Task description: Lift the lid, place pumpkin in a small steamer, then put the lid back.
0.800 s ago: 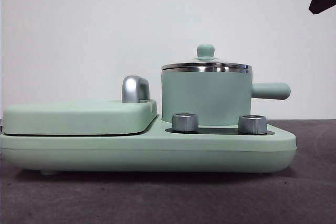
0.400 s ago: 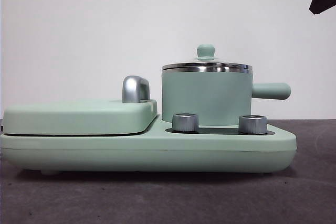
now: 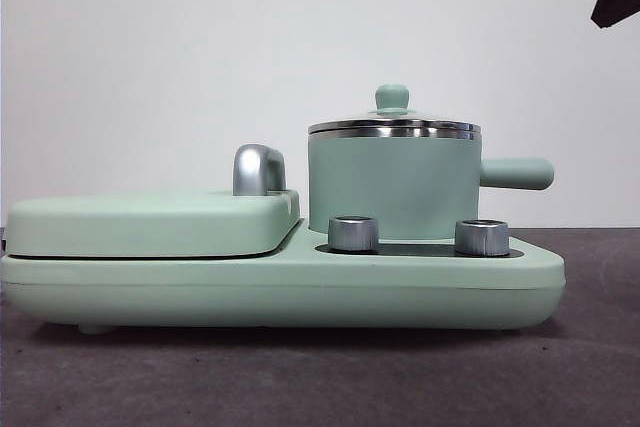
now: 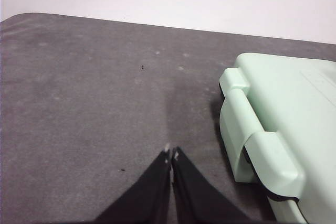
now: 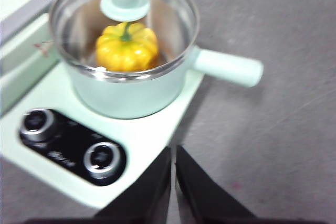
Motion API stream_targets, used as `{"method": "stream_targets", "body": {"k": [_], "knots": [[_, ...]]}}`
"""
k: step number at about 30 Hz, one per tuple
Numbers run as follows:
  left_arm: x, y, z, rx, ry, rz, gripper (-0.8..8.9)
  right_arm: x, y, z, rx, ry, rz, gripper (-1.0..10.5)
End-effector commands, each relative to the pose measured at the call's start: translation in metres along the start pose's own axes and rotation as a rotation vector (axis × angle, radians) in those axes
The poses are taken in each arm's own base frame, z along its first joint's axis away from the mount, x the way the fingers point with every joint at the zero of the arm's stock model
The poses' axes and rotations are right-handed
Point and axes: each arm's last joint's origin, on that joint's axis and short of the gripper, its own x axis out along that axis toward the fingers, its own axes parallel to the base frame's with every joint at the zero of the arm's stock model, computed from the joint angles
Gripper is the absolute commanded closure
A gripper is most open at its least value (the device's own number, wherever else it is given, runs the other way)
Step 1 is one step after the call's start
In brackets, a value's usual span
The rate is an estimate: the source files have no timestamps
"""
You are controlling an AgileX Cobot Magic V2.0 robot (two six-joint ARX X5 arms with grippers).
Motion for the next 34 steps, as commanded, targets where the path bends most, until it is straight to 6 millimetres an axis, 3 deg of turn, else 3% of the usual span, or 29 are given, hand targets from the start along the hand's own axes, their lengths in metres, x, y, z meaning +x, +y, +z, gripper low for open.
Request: {"method": "stream_targets", "body": {"k": [1,10,13,20,34], "knots": [[0.002,0.001,-0.007,-0.001,0.025,0.002,8.07,-0.001,-0.008,-0.012,-0.004,-0.045,-0.084,9.3],[0.002,0.001,-0.007,-0.001,0.025,0.002,8.07,0.012,-0.035,-0.100,0.138,-0.298,-0.304,9.3],[0.002,0.001,-0.007,-0.001,0.025,0.002,8.07,0.012,-0.037,-0.119,0.156,-0.352,-0.342,9.3],[0.002,0.001,-0.007,-0.001,0.025,0.002,8.07,0.016,-0.043,-0.146,0.187,-0.412,-0.440,9.3],[0.002,0.001,-0.006,-0.001,0.026,0.002,8.07,0.031,-0.046,-0.163,0.224,-0.380,-0.437,9.3]]}}
